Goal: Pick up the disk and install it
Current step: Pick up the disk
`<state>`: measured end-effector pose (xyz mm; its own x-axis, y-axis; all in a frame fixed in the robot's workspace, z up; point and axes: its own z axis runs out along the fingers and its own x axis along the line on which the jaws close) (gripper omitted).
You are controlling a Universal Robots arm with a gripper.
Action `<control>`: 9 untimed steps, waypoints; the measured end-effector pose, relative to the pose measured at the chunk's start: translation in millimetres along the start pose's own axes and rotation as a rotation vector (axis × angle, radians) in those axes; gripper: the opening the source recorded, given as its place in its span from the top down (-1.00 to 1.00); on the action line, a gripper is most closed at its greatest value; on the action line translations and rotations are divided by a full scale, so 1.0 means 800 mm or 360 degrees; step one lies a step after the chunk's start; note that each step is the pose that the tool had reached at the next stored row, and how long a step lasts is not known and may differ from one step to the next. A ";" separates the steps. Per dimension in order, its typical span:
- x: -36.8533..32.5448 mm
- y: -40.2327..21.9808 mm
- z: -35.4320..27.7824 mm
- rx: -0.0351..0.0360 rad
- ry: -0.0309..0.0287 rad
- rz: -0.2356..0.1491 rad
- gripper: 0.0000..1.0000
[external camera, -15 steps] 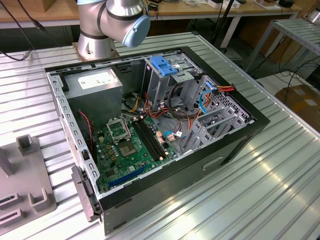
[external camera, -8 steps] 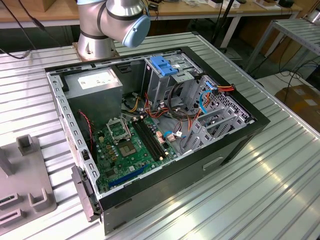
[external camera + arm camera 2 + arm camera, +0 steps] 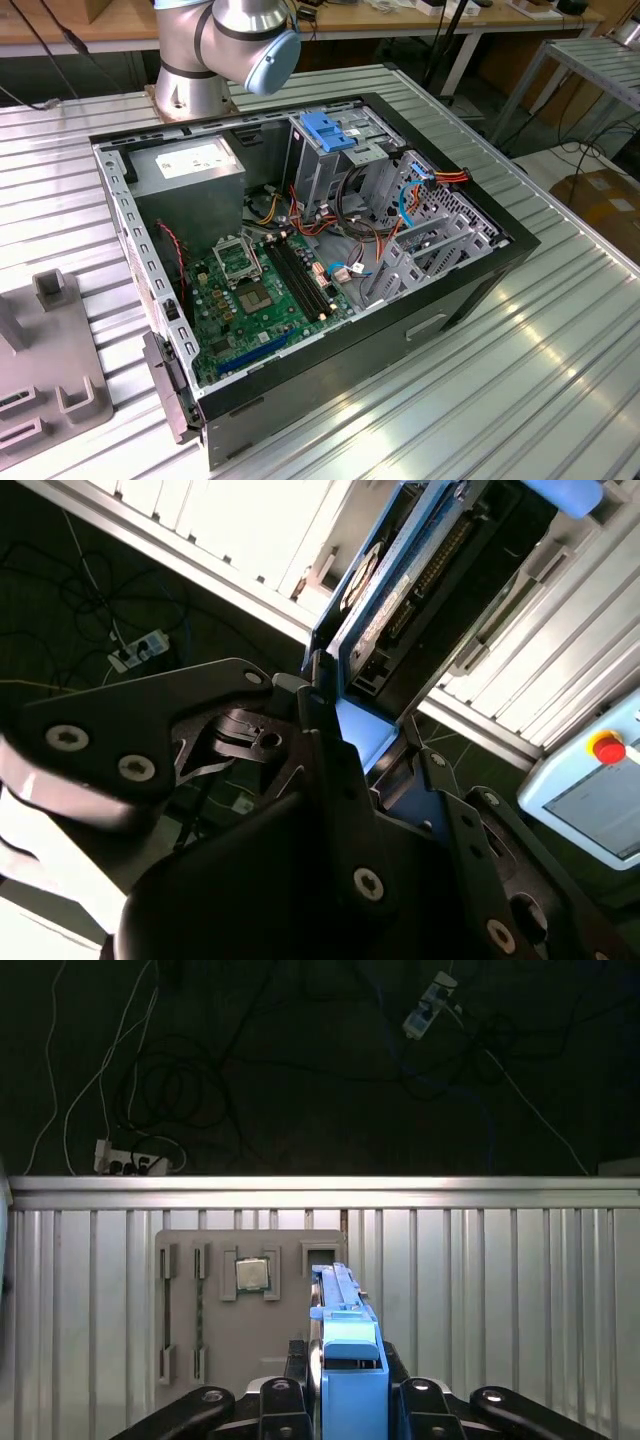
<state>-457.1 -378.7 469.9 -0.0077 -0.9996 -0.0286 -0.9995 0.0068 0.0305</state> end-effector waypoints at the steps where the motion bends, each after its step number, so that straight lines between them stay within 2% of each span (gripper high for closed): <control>1: -0.0001 0.0000 -0.0026 -0.0002 0.00000 0.0000 0.26; 9: -0.0006 0.0000 -0.0202 -0.0009 0.00001 0.0000 0.26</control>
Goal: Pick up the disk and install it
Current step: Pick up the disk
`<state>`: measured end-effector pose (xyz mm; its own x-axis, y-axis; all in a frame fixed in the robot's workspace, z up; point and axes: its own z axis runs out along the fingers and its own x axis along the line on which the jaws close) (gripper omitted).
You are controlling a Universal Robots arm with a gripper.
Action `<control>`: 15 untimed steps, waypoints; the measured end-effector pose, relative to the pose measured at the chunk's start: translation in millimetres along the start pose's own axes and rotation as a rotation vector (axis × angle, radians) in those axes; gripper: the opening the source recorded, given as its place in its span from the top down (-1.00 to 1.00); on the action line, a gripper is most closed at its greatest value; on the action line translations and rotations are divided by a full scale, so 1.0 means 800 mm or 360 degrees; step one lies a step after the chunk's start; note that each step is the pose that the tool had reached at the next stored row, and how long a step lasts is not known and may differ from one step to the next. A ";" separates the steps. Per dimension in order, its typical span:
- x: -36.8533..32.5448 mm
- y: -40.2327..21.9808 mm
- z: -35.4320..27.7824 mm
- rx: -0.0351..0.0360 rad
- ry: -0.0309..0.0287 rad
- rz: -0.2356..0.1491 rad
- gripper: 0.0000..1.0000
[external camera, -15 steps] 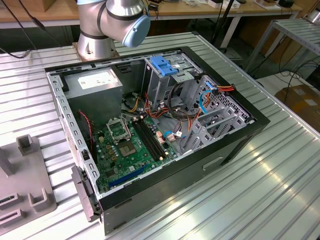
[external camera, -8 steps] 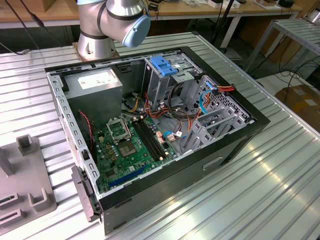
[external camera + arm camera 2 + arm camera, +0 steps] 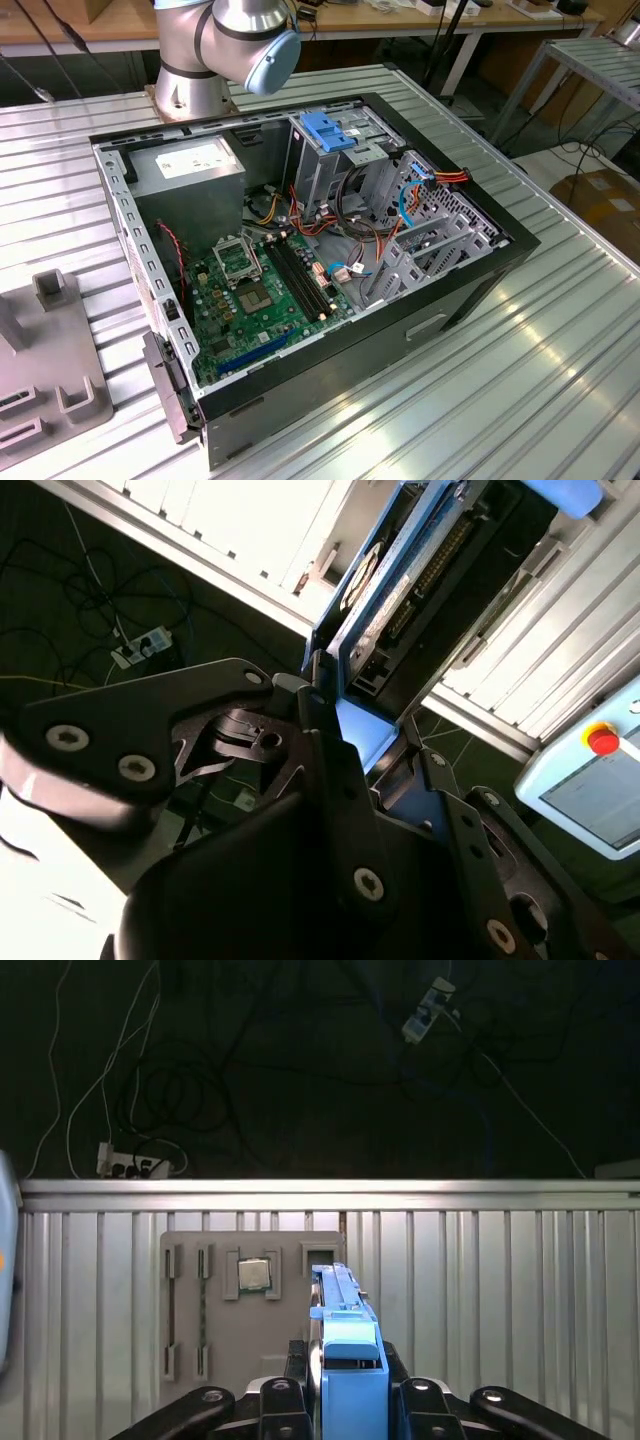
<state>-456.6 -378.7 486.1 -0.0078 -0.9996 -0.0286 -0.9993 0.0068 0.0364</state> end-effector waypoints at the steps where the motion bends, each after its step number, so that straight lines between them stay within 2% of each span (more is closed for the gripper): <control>1: -0.0001 0.0001 -0.0038 -0.0001 0.00001 0.0000 0.26; 11: -0.0010 0.0003 -0.0324 -0.0014 0.00003 0.0000 0.26; 15: -0.0010 0.0004 -0.0336 -0.0014 0.00001 0.0000 0.26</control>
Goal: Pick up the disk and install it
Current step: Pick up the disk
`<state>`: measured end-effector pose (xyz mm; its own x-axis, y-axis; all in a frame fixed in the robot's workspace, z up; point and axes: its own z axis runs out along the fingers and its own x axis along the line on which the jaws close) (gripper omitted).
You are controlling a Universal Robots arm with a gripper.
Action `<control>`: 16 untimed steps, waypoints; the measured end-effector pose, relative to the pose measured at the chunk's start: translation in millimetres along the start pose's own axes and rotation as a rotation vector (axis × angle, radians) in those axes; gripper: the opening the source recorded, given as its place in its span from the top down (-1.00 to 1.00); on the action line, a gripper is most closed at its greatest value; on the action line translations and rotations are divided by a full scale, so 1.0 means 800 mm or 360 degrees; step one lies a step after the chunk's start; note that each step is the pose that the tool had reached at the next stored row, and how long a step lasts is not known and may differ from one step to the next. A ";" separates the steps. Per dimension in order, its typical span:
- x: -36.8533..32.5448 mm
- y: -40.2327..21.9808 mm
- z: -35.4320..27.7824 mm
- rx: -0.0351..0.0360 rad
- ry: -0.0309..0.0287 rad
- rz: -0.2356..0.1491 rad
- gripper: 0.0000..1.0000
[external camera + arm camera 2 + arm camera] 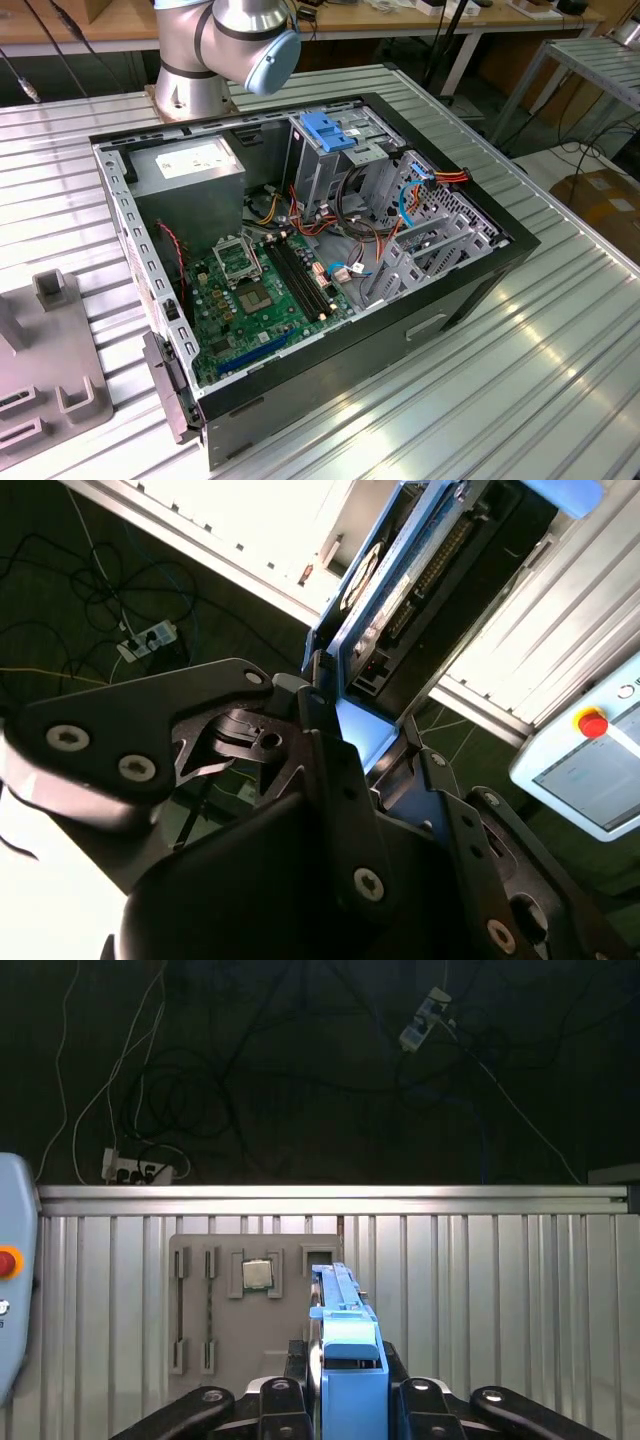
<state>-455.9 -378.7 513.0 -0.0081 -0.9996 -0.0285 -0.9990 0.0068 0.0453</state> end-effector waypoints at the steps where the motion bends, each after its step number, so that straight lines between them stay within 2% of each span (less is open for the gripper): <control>1: 0.0000 0.0000 -0.0001 0.0000 0.00001 0.0000 0.26; 3: 0.0000 -0.0005 0.0000 0.0000 0.00000 0.0000 0.26; 8: 0.0000 -0.0080 -0.0003 0.0000 0.00001 0.0000 0.26; 16: -0.0002 -0.0241 -0.0005 0.0000 0.00000 0.0000 0.26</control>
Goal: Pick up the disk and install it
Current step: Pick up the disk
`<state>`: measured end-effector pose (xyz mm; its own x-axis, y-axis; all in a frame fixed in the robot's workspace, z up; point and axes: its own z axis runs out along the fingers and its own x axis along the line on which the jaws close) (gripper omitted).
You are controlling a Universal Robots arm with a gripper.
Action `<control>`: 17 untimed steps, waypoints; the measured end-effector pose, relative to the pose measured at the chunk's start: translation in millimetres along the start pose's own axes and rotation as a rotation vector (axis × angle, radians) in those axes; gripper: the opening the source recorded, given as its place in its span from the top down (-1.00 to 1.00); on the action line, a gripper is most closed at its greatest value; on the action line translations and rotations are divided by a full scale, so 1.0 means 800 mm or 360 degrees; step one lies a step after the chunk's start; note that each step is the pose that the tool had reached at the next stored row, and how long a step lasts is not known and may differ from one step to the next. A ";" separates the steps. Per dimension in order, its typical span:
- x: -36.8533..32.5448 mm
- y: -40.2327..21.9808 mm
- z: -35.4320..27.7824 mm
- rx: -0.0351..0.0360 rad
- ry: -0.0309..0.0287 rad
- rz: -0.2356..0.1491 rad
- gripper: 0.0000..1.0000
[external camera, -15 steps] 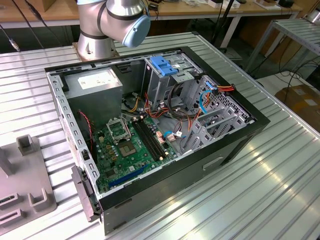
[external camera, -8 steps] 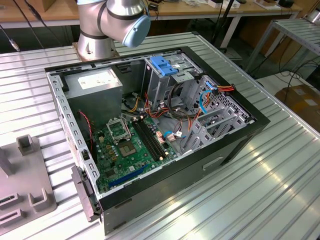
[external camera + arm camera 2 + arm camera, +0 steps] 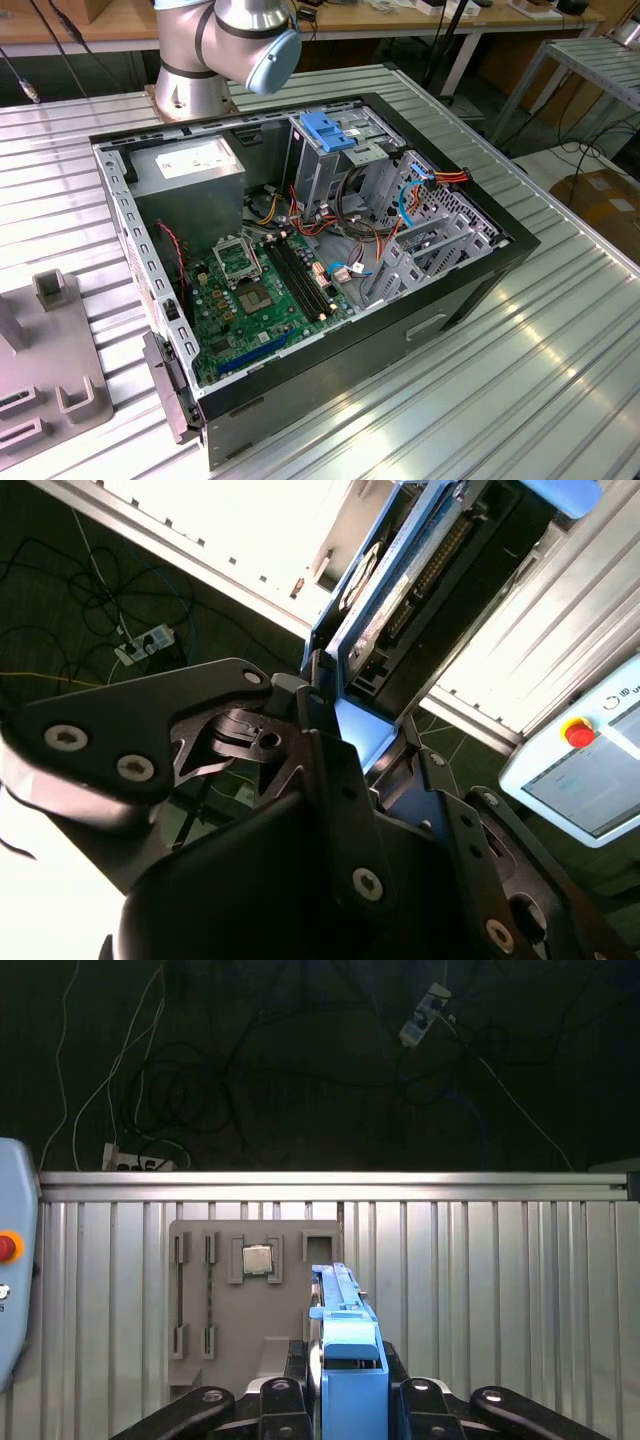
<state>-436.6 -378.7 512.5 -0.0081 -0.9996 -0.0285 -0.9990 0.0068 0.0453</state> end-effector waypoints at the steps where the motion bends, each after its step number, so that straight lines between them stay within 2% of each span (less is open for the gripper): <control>1: 0.0000 -0.0017 0.0000 0.0000 0.00000 0.0000 0.26; 10: -0.0001 -0.0165 -0.0004 0.0000 0.00001 0.0000 0.26; 17: -0.0002 -0.0307 -0.0007 0.0000 0.00001 0.0000 0.26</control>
<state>-412.0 -378.7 512.0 -0.0081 -0.9996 -0.0285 -0.9989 0.0068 0.0454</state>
